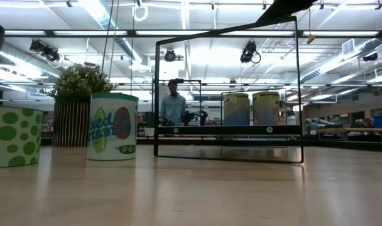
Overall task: Pick and place cans onto a shelf
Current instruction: Put the canned tomatoes on the shelf
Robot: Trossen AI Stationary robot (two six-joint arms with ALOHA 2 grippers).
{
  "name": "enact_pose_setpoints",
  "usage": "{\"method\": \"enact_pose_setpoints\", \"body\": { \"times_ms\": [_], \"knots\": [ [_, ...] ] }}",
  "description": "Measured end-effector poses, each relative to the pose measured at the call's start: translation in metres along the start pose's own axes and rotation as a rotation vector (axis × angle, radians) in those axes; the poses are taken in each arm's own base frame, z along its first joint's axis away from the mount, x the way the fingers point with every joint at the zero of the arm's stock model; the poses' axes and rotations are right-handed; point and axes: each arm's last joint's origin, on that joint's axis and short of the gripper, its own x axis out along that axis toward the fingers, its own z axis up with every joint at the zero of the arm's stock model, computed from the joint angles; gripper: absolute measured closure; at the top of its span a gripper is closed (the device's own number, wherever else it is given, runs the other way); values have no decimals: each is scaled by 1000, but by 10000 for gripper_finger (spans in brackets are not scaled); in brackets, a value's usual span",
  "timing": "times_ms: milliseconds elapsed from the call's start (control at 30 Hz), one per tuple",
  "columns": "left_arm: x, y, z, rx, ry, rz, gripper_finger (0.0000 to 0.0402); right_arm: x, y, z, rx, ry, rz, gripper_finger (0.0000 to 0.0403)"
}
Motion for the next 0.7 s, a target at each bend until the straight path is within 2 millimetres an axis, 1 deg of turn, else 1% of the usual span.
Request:
{"method": "enact_pose_setpoints", "body": {
  "times_ms": [167, 233, 467, 567, 700],
  "knots": [
    [0, 0, 2, 22, -21, 1, 14, 0, 0, 0, 3, -1, 14, 45],
    [0, 0, 2, 25, -36, -1, 20, 0, 0, 0, 4, 0, 11, 45],
    [0, 1, 2, 43, -47, 5, 80, 1, -1, 0, 7, 2, 7, 45],
    [-1, 0, 2, 46, -22, 9, 105, 1, -1, 0, 6, 2, 7, 45],
    [-11, -3, 2, 76, 23, 50, 116, 1, -1, 0, 7, 2, 7, 45]
  ]
}}
